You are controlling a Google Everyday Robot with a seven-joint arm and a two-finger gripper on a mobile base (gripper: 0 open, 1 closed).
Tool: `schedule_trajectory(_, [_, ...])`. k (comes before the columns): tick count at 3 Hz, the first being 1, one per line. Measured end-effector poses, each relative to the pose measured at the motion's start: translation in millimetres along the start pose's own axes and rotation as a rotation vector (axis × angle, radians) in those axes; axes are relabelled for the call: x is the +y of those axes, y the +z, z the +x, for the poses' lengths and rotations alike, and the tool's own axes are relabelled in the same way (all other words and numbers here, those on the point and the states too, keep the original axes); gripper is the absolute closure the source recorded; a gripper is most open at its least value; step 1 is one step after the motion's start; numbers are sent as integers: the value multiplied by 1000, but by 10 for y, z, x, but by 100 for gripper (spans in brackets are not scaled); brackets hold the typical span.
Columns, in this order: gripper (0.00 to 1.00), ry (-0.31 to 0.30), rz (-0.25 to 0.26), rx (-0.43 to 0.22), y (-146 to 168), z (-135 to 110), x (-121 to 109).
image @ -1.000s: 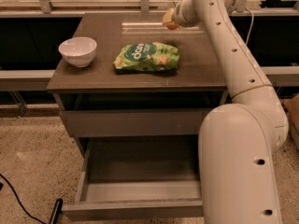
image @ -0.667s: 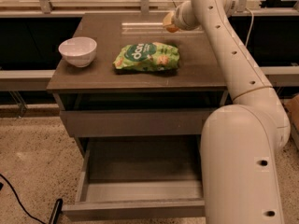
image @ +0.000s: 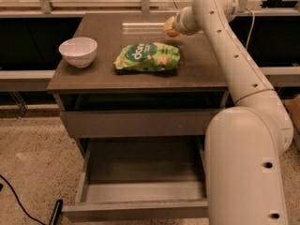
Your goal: Pick orange from middle drawer and place on counter
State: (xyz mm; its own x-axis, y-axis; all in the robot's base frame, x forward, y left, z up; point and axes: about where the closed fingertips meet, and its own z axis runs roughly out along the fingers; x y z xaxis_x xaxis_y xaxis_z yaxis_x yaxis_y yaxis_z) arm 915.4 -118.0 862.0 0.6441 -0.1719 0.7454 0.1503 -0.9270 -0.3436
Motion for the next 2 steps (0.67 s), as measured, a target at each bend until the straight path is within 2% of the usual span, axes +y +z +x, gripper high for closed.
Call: schedule_trajectory(2, [27,-2,3,-9,63,-50,-22])
